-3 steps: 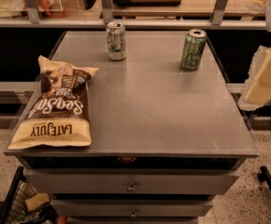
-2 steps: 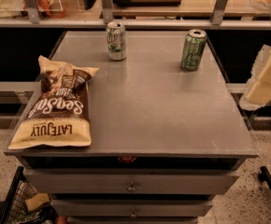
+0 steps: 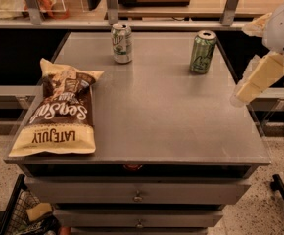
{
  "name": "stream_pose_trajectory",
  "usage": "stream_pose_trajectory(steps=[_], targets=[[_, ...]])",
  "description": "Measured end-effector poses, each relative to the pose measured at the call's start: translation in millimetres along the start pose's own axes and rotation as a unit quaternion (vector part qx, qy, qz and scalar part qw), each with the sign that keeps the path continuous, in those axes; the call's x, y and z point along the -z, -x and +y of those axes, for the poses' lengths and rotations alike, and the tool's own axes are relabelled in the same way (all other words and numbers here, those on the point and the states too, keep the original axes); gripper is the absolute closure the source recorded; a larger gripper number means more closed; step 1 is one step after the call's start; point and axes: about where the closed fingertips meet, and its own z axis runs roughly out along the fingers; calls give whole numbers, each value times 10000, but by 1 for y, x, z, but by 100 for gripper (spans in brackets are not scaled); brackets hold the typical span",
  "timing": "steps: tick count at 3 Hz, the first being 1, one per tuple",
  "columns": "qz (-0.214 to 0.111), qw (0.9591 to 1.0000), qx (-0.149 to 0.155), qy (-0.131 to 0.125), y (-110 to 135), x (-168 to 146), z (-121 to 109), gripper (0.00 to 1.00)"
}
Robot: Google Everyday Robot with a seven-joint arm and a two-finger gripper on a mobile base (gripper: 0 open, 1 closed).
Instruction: Move green can near brown chip bag
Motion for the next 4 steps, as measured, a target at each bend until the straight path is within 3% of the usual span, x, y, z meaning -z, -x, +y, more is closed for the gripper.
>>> stream_pose_trajectory(steps=[2,4], targets=[[-77,9999,-82,10,-1,-4,-4,0],[-670,9967,-442,-88,-2,-39,-46,0]])
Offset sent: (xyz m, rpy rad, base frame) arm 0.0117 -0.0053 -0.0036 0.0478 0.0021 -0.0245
